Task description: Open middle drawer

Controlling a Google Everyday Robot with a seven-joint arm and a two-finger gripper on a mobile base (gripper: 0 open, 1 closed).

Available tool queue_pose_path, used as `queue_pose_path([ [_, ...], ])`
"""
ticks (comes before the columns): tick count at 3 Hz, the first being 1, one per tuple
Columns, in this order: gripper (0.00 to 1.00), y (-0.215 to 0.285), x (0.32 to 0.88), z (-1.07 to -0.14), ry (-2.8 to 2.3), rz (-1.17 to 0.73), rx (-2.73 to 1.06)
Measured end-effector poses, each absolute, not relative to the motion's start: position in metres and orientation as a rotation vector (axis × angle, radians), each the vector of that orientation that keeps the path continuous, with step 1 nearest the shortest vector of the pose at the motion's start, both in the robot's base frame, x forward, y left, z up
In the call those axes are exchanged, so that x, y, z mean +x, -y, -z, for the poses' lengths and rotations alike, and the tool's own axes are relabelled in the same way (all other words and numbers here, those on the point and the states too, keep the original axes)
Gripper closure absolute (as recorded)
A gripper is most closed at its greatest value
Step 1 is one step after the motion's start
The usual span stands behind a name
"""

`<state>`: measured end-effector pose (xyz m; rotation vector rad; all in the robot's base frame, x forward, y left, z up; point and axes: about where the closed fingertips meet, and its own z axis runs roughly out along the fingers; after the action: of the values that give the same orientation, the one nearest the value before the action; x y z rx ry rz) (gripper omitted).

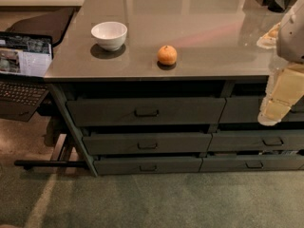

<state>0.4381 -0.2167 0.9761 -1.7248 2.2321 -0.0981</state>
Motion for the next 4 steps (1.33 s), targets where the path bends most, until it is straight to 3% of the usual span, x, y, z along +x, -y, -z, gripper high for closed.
queue_pose_path([
  [2,0.0,0.221,0.434,-0.959,-2.2,0.065,-1.715],
  [4,0.0,0.245,0.425,-0.868,-2.163,-0.126,-1.592],
])
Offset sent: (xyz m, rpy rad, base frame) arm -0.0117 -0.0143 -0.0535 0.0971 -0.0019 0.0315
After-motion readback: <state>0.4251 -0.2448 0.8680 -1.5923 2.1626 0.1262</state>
